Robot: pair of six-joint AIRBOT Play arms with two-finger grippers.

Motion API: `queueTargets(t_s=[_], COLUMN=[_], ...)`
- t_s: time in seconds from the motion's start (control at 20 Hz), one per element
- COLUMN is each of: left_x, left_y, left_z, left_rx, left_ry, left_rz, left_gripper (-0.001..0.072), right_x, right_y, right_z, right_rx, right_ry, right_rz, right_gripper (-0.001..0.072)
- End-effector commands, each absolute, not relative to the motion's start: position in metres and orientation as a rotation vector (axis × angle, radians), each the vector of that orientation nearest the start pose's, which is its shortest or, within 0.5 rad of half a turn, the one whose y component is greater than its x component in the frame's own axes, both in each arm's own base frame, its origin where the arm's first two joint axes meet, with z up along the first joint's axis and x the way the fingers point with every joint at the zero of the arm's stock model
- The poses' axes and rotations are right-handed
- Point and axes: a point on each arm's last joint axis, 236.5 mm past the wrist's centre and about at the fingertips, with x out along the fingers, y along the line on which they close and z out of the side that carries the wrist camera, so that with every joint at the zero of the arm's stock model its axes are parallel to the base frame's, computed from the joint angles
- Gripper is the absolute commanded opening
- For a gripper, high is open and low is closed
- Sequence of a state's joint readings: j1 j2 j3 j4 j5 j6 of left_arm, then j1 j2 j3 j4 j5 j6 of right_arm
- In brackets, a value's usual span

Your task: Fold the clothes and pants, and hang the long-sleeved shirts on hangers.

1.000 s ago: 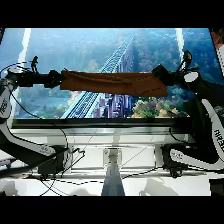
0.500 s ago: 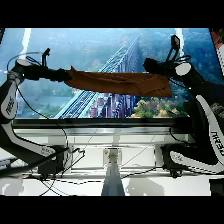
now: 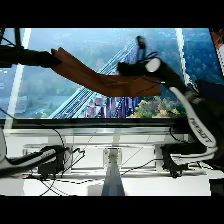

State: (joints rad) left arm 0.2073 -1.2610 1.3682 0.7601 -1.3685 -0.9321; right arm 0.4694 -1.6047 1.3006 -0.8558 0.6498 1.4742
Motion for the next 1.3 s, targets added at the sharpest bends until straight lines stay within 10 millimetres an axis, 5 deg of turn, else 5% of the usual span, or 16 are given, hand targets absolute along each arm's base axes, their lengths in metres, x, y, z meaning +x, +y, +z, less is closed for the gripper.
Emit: queueTargets(t_s=[0.0, 0.1, 0.2, 0.3, 0.4, 0.6, 0.8, 0.9, 1.1, 1.2, 1.25], left_x=[0.376, 0.374, 0.374, 0.374, 0.375, 0.375, 0.381, 0.387, 0.362, 0.357, 0.356], left_y=[-0.097, -0.099, -0.098, -0.102, -0.113, -0.169, -0.29, -0.36, -0.451, -0.473, -0.474], left_z=[0.192, 0.197, 0.196, 0.194, 0.187, 0.152, 0.13, 0.121, 0.073, 0.055, 0.051], left_rx=[-0.158, -0.152, -0.153, -0.152, -0.15, -0.136, -0.228, -0.322, -0.3, -0.271, -0.266], left_ry=[0.812, 0.803, 0.804, 0.81, 0.828, 0.926, 0.89, 0.828, 0.815, 0.792, 0.795], left_rz=[-0.716, -0.717, -0.717, -0.727, -0.756, -0.89, -1.053, -1.063, -1.055, -1.033, -1.033], left_gripper=[0.002, 0.002, 0.0021, 0.002, 0.002, 0.0021, 0.002, 0.002, 0.0045, 0.0707, 0.072], right_x=[0.394, 0.373, 0.357, 0.357, 0.373, 0.43, 0.481, 0.49, 0.489, 0.487, 0.485], right_y=[0.432, 0.481, 0.505, 0.501, 0.472, 0.338, 0.191, 0.131, 0.039, 0.004, -0.015], right_z=[-0.01, -0.01, -0.014, -0.014, -0.015, -0.003, 0.066, 0.103, 0.157, 0.166, 0.163], right_rx=[0.38, 0.373, 0.347, 0.325, 0.263, 0.093, 0.194, 0.249, 0.313, 0.319, 0.299], right_ry=[1.108, 1.124, 1.13, 1.132, 1.144, 1.194, 1.102, 1.029, 0.897, 0.867, 0.869], right_rz=[0.758, 0.827, 0.872, 0.872, 0.84, 0.649, 0.42, 0.328, 0.175, 0.109, 0.073], right_gripper=[0.0016, 0.0017, 0.0017, 0.0018, 0.0018, 0.0018, 0.0018, 0.0018, 0.0019, 0.0024, 0.0089])
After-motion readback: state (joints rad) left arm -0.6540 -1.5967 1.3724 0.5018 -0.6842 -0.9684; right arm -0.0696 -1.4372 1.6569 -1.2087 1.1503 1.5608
